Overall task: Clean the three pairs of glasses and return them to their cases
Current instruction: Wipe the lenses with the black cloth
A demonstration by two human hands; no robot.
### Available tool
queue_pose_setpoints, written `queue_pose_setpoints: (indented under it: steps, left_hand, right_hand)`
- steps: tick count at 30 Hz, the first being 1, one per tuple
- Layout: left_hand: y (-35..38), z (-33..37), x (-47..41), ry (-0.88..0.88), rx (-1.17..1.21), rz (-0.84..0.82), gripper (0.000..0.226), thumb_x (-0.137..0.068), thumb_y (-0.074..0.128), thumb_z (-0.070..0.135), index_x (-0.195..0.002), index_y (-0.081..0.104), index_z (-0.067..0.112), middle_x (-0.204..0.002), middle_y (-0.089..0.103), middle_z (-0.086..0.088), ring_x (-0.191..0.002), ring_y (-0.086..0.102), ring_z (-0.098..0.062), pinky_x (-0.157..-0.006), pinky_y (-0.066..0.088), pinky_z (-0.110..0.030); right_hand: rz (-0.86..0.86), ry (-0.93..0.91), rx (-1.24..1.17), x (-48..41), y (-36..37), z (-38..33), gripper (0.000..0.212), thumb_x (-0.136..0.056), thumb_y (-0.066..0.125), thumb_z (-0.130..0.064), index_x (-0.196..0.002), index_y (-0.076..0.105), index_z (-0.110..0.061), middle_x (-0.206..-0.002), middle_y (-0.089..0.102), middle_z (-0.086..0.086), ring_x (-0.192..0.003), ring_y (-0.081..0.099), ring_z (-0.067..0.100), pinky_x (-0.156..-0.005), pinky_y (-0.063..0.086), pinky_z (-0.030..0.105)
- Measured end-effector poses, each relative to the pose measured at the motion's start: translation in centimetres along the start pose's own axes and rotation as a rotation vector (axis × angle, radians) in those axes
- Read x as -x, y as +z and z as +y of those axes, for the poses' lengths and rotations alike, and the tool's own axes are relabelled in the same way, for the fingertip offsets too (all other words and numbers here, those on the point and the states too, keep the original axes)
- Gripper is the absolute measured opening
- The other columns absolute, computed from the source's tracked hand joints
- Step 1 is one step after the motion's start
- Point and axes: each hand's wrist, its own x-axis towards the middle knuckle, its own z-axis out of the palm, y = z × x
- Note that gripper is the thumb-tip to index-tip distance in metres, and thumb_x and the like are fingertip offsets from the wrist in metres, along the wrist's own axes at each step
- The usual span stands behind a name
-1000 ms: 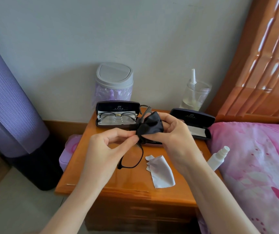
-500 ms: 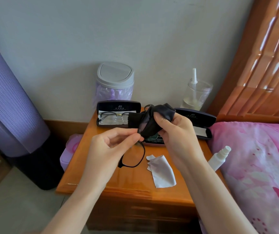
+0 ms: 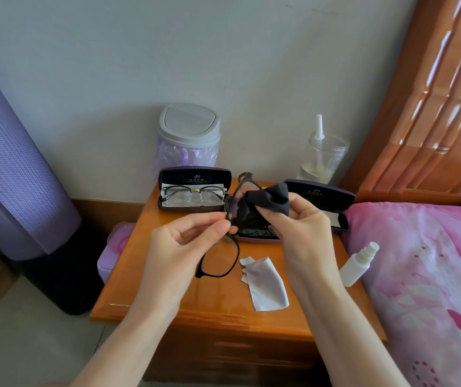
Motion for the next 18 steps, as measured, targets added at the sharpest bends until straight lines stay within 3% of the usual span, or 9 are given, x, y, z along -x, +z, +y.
queue_pose_setpoints:
  steps: [3,10,16,18]
  left_hand:
    - [-0.1,-0.2,0.0,-0.006,0.008,0.048,0.014,-0.072,0.072,0.021,-0.082,0.072,0.030,-0.080,0.075,0.014,-0.084,0.069,0.002,-0.066,0.048,-0.005]
    - [-0.1,-0.1,-0.3,-0.026,0.038,0.075,0.014,-0.078,0.071,0.015,-0.085,0.073,0.026,-0.080,0.075,0.014,-0.084,0.068,0.004,-0.065,0.046,-0.002]
    - [-0.3,0.1,-0.4,-0.009,0.086,0.057,0.015,-0.079,0.068,0.018,-0.093,0.072,0.017,-0.082,0.076,0.004,-0.088,0.069,0.001,-0.071,0.047,-0.004]
    - [-0.5,0.2,-0.5,-0.008,0.108,0.069,0.017,-0.078,0.067,0.020,-0.094,0.071,0.017,-0.083,0.076,0.004,-0.088,0.069,0.001,-0.070,0.047,-0.003]
  right_hand:
    - [-0.053,0.010,-0.023,0.5,0.4,0.3,0.022,-0.076,0.070,0.004,-0.092,0.069,-0.011,-0.077,0.074,-0.004,-0.077,0.068,0.002,-0.068,0.050,0.011]
    - [-0.088,-0.019,-0.008,0.7,0.1,0.8,0.032,-0.077,0.068,0.010,-0.103,0.069,-0.010,-0.090,0.076,0.002,-0.087,0.071,0.009,-0.072,0.053,0.015]
    - [-0.059,-0.003,-0.084,0.6,-2.3,0.8,0.021,-0.077,0.065,-0.013,-0.092,0.075,-0.025,-0.093,0.076,0.000,-0.101,0.068,0.017,-0.092,0.048,0.034]
    - [-0.086,-0.003,-0.063,0.6,-2.9,0.6,0.024,-0.077,0.064,-0.014,-0.097,0.074,-0.023,-0.097,0.075,0.002,-0.103,0.067,0.019,-0.096,0.047,0.039]
